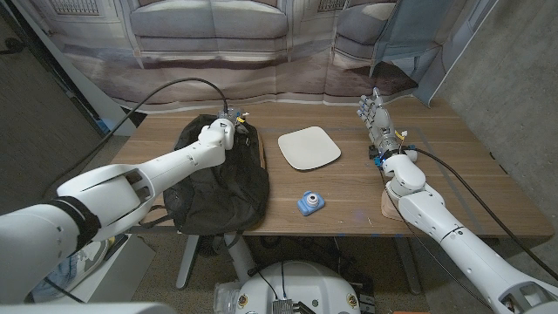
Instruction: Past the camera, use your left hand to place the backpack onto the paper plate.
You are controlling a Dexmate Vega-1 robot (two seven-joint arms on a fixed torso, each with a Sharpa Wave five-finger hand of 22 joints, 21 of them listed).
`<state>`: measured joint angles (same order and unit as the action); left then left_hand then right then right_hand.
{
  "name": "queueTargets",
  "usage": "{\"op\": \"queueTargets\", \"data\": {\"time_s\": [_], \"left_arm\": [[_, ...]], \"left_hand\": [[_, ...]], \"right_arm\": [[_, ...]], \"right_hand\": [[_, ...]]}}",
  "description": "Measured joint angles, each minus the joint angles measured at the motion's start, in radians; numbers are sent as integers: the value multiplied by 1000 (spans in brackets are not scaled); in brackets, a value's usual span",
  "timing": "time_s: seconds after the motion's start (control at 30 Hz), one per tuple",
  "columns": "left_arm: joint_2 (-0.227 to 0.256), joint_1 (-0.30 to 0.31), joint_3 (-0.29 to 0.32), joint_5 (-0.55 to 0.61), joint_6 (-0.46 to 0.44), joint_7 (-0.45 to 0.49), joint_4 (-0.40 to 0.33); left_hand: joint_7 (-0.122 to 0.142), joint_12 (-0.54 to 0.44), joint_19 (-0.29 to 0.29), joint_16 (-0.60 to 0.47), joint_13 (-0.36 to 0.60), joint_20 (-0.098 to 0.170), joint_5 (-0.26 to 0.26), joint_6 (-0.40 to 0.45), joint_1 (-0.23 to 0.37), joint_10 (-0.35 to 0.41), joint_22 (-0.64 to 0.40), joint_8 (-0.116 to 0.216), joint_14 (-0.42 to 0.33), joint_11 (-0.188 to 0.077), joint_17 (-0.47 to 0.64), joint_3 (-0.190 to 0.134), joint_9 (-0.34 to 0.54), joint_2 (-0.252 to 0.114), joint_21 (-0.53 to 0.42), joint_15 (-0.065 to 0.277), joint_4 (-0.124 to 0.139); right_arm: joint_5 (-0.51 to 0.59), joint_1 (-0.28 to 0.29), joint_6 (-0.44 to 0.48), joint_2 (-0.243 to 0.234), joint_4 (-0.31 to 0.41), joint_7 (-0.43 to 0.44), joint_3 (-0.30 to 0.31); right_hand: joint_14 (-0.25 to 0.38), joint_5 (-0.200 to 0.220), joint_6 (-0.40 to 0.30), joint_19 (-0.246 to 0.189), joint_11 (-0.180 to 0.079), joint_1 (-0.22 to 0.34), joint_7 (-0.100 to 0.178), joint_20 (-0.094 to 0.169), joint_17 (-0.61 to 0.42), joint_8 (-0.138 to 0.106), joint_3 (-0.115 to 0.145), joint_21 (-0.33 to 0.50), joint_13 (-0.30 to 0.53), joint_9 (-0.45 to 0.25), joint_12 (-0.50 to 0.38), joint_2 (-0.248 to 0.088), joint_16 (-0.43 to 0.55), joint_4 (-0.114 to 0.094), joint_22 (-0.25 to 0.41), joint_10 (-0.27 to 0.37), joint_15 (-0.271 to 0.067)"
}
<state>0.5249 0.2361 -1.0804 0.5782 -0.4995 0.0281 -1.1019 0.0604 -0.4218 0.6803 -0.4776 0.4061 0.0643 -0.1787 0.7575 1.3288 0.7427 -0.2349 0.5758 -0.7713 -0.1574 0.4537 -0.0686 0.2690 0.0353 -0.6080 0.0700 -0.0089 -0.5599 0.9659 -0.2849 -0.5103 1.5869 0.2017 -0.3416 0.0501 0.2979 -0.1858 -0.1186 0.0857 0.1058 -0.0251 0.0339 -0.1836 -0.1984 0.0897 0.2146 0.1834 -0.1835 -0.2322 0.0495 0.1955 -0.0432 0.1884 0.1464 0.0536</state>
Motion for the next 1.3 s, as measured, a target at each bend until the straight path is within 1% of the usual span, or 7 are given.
{"op": "queueTargets", "data": {"time_s": [0.1, 0.27, 0.3, 0.37, 0.43, 0.77, 1.3], "left_arm": [[14, 10, 10, 4, -3, 3, -25], [42, 29, 32, 10, -9, 5, -72], [44, 31, 34, 12, -10, 6, -76], [53, 39, 43, 15, -12, 9, -95], [60, 44, 50, 17, -13, 11, -108], [102, 84, 96, 35, -25, 28, -199], [151, 136, 162, 51, -37, 32, -310]], "left_hand": [[0, 0, 2, -4, 5, 2, 2, 8, 59, 0, 0, 0, 0, 0, 8, 0, 0, -59, -6, 0, 0], [0, -4, 4, -8, 12, 4, 4, 15, 124, 12, -5, 6, 0, 2, 24, 0, -3, -125, -21, 0, 0], [0, -4, 4, -8, 13, 4, 4, 19, 135, 14, -5, 8, 0, 0, 28, 0, -4, -136, -23, 0, 0], [-3, -7, 4, -15, 17, 4, 5, 22, 136, 23, -5, 9, -3, 2, 33, 0, -5, -138, -30, -3, 0], [-5, -8, 4, -16, 21, 4, 5, 24, 149, 23, -5, 12, -5, 2, 40, 0, -5, -157, -39, -2, 0], [-9, -8, 4, -22, 34, 4, 6, 31, 162, 36, -11, 17, -15, -7, 66, 0, -6, -170, -65, 2, -1], [-9, -20, 4, -26, 51, 4, 11, 42, 169, 48, -14, 27, -29, 2, 95, 0, -10, -177, -100, 13, -1]], "right_arm": [[1, 3, 0, -2, 8, 2, 0], [4, 7, 0, -4, 21, 5, 1], [5, 9, 0, -5, 26, 6, 1], [7, 11, 1, -6, 30, 8, 2], [8, 12, 1, -6, 34, 10, 2], [16, 23, 2, -12, 58, 16, 7], [25, 39, 2, -21, 91, 25, 16]], "right_hand": [[0, 0, 0, 0, 0, 0, 0, 0, 0, 0, 0, 0, 0, 0, 0, 0, 0, 0, 0, 0, 0], [0, 0, 0, 0, 0, 0, 0, 0, 0, 0, 0, 0, 0, 0, 0, 0, 0, 0, 0, 0, 0], [0, 0, 0, 0, 0, 0, 0, 0, 0, 0, 0, 0, 0, 0, 0, 0, 0, 0, 0, 0, 0], [0, 0, 0, 0, 0, 0, 0, 0, 0, 0, 0, 0, 0, 0, 0, 0, 0, 0, 0, 0, 0], [0, 0, 0, 0, 0, 0, 0, 0, 0, 0, 0, 0, 0, 0, 0, 0, 0, 0, 0, 0, 0], [0, 0, 0, 0, 0, 0, 0, 0, 0, 0, -3, 0, 0, 0, 0, 0, 0, 3, 0, 0, 0], [0, 0, 0, 0, 0, 0, 0, 0, 0, 0, -3, 0, 5, 0, 0, 0, 0, 3, 0, 0, 0]]}}
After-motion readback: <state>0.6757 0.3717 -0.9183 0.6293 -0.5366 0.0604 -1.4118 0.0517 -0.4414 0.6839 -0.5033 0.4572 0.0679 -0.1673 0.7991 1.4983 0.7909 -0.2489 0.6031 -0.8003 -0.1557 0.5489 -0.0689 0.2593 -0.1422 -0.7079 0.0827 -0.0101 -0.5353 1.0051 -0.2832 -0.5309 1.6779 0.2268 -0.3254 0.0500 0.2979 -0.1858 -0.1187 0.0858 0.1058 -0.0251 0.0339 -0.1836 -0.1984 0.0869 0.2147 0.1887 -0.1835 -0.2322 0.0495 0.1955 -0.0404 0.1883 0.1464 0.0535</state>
